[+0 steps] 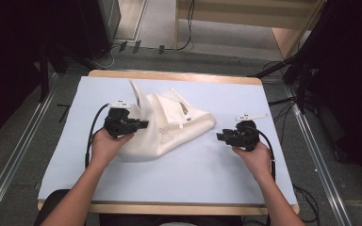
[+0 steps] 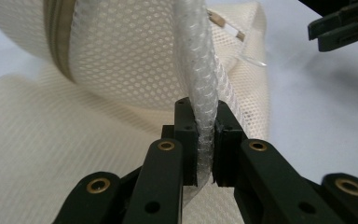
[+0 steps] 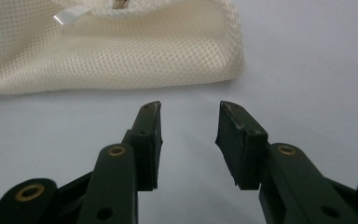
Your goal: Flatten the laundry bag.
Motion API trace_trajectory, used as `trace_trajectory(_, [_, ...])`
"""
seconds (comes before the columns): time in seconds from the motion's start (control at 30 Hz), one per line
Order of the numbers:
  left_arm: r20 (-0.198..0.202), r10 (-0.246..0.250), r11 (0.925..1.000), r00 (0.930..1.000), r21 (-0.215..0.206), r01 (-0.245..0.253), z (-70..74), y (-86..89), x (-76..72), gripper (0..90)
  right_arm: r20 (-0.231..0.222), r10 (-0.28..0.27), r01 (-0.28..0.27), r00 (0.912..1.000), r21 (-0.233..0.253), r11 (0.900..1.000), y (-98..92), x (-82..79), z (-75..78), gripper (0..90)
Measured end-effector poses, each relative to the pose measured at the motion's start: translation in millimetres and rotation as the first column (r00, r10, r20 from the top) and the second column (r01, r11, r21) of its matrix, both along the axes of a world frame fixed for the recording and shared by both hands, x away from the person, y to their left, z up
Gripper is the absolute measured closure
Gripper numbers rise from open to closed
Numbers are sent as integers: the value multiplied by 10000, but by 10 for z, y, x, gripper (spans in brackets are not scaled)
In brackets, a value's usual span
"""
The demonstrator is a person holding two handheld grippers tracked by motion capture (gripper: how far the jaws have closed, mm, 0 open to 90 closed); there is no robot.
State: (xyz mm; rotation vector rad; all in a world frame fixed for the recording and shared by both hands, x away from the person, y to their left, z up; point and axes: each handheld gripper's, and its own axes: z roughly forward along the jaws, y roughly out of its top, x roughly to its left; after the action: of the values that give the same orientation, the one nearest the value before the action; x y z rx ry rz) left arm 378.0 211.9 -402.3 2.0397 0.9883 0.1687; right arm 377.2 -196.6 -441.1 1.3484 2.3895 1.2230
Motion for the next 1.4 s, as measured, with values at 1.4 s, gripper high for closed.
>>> trace_trajectory(1.4, [-446,-1714,9845,9842,311,1728,-550,-812,-45,820,841,1395,-1439,9866,483,9884,553,-59,359,544])
